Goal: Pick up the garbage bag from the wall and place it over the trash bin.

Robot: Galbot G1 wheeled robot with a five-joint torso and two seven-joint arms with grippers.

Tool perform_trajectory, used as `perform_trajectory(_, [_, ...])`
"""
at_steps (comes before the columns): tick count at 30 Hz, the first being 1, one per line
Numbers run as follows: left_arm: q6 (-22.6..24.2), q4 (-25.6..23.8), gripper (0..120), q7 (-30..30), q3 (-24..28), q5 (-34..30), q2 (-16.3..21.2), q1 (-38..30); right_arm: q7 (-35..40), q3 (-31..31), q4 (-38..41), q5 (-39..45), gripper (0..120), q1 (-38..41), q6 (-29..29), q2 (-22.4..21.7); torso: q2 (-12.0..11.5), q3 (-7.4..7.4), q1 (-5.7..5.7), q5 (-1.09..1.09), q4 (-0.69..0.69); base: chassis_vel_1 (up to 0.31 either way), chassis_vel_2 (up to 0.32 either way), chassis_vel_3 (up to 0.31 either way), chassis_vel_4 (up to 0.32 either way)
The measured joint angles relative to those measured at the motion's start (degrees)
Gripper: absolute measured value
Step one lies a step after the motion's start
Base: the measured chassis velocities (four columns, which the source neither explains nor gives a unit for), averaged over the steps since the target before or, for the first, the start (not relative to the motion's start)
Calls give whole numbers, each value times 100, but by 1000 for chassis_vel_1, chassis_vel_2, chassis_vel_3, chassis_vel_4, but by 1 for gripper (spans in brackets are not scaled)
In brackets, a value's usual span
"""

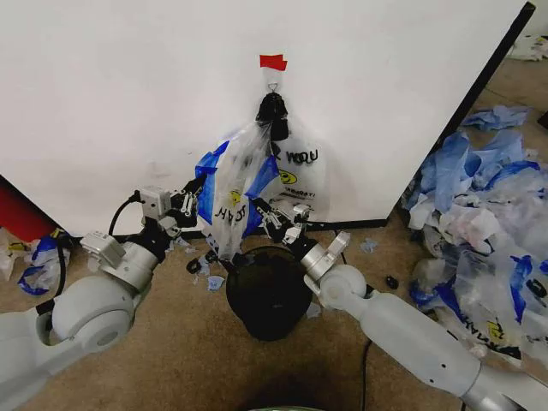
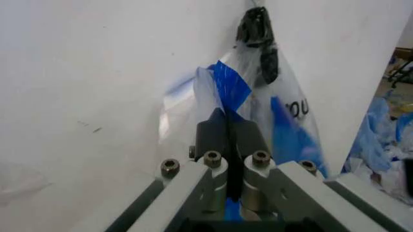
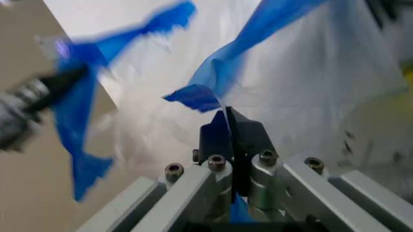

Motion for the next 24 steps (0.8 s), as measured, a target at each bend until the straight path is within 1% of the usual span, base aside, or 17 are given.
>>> perform_trajectory(3, [-9,80,0,-1,6,3,-34,3,-152,182,186,62,0,-79,22,-126,0,0,0,-1,0,0,0,0,0])
perform_trajectory(7, [-38,158,0,-14,7,22,-84,23,-559,651,637,282,0,-375,27,-579,0,0,0,-1,-1,0,0,0,0])
perform_trajectory(8, [-38,158,0,-14,7,22,-84,23,-559,651,637,282,0,-375,27,-579,0,0,0,-1,-1,0,0,0,0])
perform_trajectory(14, [-52,47,0,-45,-71,23,-208,69,-1141,1392,1247,585,0,-1053,-10,-1276,1,0,0,1,-2,0,0,0,0])
perform_trajectory(15, [-52,47,0,-45,-71,23,-208,69,-1141,1392,1247,585,0,-1053,-10,-1276,1,0,0,1,-2,0,0,0,0])
perform_trajectory(19, [-54,-120,0,-68,-140,22,-279,156,-1369,1756,1497,599,0,-1361,22,-1535,1,-1,0,1,0,0,0,0,0])
perform_trajectory(24, [-40,-120,0,-122,-149,67,-391,199,-1466,1986,1551,582,0,-1506,108,-1644,1,0,0,-1,0,0,0,0,0])
